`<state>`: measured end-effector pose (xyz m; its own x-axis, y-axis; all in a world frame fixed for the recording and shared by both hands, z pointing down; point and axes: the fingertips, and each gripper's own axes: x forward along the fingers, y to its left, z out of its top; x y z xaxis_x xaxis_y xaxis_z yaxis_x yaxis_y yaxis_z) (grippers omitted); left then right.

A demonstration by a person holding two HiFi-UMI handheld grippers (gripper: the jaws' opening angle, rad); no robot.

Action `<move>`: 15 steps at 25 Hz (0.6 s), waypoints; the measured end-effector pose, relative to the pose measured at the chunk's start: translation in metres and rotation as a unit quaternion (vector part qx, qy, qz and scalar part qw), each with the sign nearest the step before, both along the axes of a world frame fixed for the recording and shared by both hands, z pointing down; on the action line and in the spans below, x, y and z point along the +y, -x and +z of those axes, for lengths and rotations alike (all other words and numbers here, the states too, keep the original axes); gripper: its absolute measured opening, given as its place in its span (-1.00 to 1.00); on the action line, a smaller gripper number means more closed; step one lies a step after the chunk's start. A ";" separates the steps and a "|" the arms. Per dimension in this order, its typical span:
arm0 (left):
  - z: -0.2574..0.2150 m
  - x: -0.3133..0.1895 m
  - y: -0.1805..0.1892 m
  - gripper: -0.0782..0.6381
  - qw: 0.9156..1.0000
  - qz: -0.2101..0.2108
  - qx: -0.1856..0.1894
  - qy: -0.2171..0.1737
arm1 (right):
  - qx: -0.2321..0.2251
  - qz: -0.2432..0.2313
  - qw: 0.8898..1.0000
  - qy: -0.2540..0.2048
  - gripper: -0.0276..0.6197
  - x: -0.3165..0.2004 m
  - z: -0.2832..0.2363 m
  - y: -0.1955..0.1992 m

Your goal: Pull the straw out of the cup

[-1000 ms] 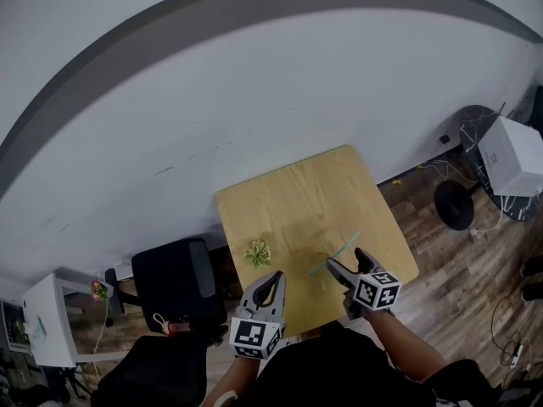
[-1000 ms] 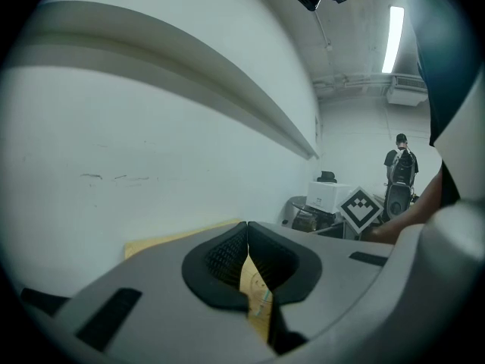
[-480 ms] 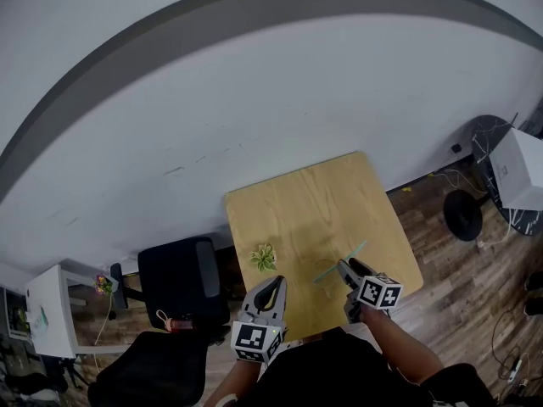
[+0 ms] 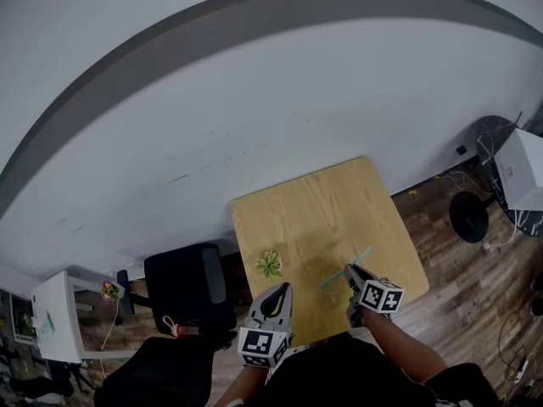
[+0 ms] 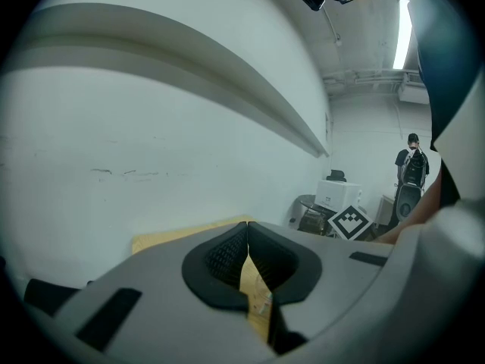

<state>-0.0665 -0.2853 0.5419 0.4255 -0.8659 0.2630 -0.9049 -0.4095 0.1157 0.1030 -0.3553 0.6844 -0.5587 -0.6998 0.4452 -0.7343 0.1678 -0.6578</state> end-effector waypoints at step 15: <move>0.003 -0.005 0.011 -0.73 1.000 -0.002 0.023 0.006 | -0.005 0.004 0.998 -0.059 -0.76 -0.017 -0.043 0.000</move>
<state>-0.0775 -0.2908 0.5448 0.4332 -0.8648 0.2538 -0.9005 -0.4037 0.1616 0.1035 -0.3723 0.6419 -0.5573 -0.7508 0.3545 -0.7296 0.2390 -0.6408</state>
